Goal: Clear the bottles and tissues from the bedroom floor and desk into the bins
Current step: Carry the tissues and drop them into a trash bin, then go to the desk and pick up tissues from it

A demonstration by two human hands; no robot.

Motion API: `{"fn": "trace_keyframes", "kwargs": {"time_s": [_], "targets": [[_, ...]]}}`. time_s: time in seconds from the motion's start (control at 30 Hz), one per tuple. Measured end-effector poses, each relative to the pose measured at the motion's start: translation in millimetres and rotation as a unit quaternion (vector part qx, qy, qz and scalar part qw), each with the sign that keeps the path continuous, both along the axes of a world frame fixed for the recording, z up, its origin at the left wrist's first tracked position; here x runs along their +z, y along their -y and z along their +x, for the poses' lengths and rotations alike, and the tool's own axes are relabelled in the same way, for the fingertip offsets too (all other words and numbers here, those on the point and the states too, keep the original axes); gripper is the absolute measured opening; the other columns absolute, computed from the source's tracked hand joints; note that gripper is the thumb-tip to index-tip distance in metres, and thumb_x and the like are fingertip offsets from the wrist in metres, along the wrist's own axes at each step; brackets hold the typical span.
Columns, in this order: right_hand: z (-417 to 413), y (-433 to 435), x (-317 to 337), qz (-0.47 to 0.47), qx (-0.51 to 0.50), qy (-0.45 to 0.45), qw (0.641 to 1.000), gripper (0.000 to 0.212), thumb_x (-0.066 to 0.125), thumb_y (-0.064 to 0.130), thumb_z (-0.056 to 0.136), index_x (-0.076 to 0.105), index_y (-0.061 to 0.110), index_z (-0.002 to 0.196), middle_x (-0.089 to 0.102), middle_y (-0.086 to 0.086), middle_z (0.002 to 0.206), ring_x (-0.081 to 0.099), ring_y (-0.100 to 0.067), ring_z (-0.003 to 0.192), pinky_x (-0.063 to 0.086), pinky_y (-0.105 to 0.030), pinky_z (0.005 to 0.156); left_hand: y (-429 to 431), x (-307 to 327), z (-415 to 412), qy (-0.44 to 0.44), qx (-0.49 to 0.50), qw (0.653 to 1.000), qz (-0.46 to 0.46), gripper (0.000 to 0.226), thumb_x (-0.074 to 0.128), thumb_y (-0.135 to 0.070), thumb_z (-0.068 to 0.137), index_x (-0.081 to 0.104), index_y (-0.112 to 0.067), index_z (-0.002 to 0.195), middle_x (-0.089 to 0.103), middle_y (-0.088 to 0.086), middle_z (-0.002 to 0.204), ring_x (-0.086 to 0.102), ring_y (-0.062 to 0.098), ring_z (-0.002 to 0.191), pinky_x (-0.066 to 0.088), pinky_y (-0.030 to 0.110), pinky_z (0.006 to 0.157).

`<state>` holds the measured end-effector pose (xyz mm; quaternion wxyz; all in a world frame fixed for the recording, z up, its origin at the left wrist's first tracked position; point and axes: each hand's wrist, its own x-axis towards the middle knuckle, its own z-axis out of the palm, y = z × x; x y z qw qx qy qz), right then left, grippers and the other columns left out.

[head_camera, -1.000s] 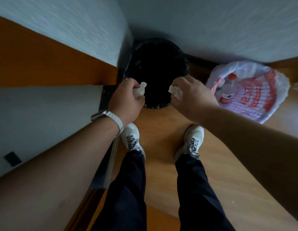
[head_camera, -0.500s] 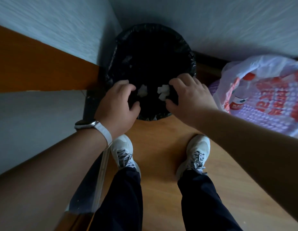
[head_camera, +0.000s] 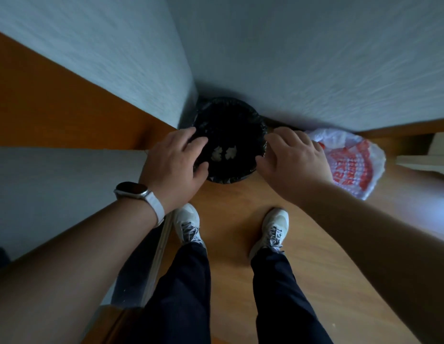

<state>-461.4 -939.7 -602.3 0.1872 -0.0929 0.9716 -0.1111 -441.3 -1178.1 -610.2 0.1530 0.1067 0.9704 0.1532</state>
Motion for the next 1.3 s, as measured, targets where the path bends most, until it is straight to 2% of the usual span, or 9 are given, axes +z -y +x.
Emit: {"fn": "trace_keyframes", "kwargs": {"time_s": [0.13,0.47,0.7,0.93,1.1,1.3], "targets": [[4,0,75,0.013,-0.003,-0.005,1.0,0.048,0.051,0.052,0.089,0.054,0.022,0.127,0.052,0.001,0.133,0.046,-0.025,0.123,0.035,-0.044,0.101,5,67,-4,-0.046,-0.024,0.999,-0.004,0.047,0.064,-0.029,0.087,0.058,-0.009,0.129,0.055,0.017,0.133,0.05,0.035,0.122,0.044,0.047,0.093],[18,-5,242,0.033,-0.048,-0.067,0.996,0.045,0.045,0.052,0.092,0.05,0.024,0.128,0.051,0.002,0.133,0.044,-0.023,0.125,0.034,-0.042,0.103,4,217,-13,-0.126,-0.082,0.989,0.011,0.047,0.061,-0.034,0.09,0.057,-0.01,0.131,0.055,0.016,0.134,0.05,0.035,0.124,0.046,0.048,0.094],[52,-13,342,0.079,-0.077,-0.111,0.988,0.049,0.044,0.05,0.094,0.048,0.022,0.133,0.048,-0.001,0.139,0.042,-0.025,0.128,0.033,-0.042,0.104,-5,315,-18,-0.182,-0.154,0.971,0.025,0.049,0.048,-0.04,0.088,0.062,-0.012,0.125,0.059,0.014,0.128,0.054,0.036,0.119,0.047,0.047,0.089],[84,-39,409,0.081,-0.13,-0.165,0.974,0.048,0.041,0.052,0.095,0.048,0.025,0.133,0.051,0.001,0.136,0.044,-0.024,0.128,0.035,-0.043,0.105,-39,401,-21,-0.248,-0.229,0.941,0.031,0.045,0.049,-0.035,0.09,0.062,-0.012,0.127,0.058,0.014,0.131,0.052,0.036,0.122,0.045,0.049,0.095],[104,-86,441,0.077,-0.163,-0.176,0.968,0.051,0.037,0.057,0.095,0.042,0.03,0.138,0.045,0.006,0.141,0.038,-0.021,0.133,0.03,-0.042,0.108,-85,438,-17,-0.285,-0.245,0.926,0.042,0.043,0.05,-0.035,0.088,0.066,-0.011,0.121,0.062,0.014,0.125,0.057,0.036,0.114,0.047,0.046,0.089],[149,-168,478,0.069,-0.192,-0.223,0.953,0.05,0.043,0.055,0.093,0.049,0.026,0.134,0.05,0.003,0.137,0.041,-0.022,0.131,0.033,-0.041,0.106,-175,471,9,-0.319,-0.284,0.903,0.031,0.043,0.05,-0.038,0.086,0.068,-0.014,0.116,0.064,0.013,0.123,0.059,0.036,0.112,0.049,0.045,0.087]]}}
